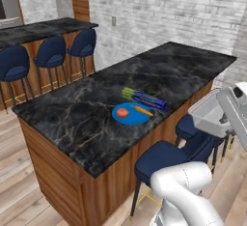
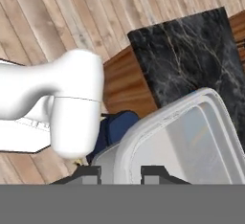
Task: Retrieve the tupperware and aluminum foil from the cabinet and place them on the dining counter near the plate with squash and carrot to prepare for storing leftovers.
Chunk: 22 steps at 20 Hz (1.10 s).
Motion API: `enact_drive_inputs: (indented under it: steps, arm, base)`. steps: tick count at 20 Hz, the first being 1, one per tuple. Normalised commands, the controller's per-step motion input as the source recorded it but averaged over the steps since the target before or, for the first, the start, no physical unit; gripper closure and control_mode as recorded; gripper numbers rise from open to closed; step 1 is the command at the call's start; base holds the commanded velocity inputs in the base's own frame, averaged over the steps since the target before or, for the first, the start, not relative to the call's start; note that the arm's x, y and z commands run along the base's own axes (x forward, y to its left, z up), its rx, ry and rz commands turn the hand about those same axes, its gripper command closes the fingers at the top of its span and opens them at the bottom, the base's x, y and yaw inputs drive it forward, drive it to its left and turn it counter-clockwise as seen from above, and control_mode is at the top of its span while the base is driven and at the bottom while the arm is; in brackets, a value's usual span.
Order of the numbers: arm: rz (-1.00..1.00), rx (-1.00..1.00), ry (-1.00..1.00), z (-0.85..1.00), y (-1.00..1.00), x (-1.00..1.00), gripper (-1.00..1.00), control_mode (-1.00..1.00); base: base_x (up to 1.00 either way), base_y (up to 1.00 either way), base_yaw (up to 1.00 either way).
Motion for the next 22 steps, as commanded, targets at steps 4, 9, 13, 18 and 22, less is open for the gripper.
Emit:
enact_drive_inputs:
  steps: [4, 9, 13, 18, 22]
  arm:
    - [0.22, 0.0, 0.06, -0.32, 0.36, 0.48, 1.0, -1.0]
    - [0.27, -0.05, 0.17, -0.48, 0.94, 0.84, 1.0, -1.0]
    - [0.17, -0.02, 0.17, -0.36, 0.89, 0.87, 1.0, -1.0]
    - [0.12, -0.01, 0.04, -0.33, 0.85, 0.78, 1.0, -1.0]
    - [0.07, 0.0, 0.0, -0.37, 0.61, 0.67, 1.0, -1.0]
  base:
    - [0.46, 0.21, 0.28]
    - [0.0, 0.0, 0.0]
    - [0.0, 0.0, 0.0]
    - [0.0, 0.0, 0.0]
    - [0.0, 0.0, 0.0]
